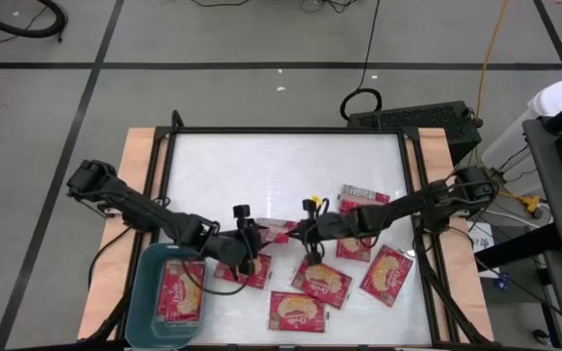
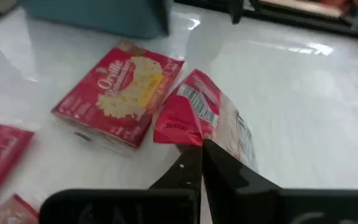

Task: Sort popcorn bags into baskets
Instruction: Put the red popcorn bag into the blue bin

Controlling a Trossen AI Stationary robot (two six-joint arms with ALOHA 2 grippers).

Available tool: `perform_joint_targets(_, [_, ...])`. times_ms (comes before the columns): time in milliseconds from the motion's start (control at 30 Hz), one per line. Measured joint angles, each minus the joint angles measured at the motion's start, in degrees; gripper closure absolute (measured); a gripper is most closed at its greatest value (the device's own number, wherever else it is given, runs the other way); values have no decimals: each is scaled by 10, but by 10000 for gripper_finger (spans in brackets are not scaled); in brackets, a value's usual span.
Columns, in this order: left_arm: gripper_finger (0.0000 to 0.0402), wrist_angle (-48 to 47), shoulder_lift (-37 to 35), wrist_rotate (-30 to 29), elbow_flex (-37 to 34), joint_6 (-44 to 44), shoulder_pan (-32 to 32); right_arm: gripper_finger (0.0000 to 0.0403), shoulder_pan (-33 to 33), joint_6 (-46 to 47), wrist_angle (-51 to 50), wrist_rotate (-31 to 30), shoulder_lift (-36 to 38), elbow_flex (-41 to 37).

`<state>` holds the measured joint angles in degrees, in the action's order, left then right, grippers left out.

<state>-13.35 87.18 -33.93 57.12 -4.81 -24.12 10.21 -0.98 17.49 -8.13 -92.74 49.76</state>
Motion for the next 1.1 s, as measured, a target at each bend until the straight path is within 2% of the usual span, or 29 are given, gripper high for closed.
perform_joint_targets(167, [143, -1, 32, 1, 1, -16, 6, 403, -35, 55, 4, 57, 9, 0])
perform_joint_targets(333, [137, 0, 71, 0, 1, -32, 21, 403, -52, 84, 9, 71, 9, 0])
perform_joint_targets(433, [158, -6, 90, -21, 1, -45, 36, 403, -58, 103, 9, 85, 9, 0])
perform_joint_targets(533, [198, -7, 98, -23, 1, -56, 53, 403, -62, 110, 11, 85, 9, 0])
perform_joint_targets(767, [350, -8, 92, -17, 1, -57, 68, 403, -63, 119, 10, 84, 12, 0])
perform_joint_targets(833, [381, -6, 91, -17, 1, -57, 68, 403, -63, 127, 8, 84, 19, 0])
perform_joint_targets(967, [376, -3, 91, -17, 1, -63, 65, 391, -63, 128, -3, 79, 43, 0])
perform_joint_targets(1100, [367, -14, 68, -15, 0, -77, 59, 358, -58, 133, -37, 53, 80, 0])
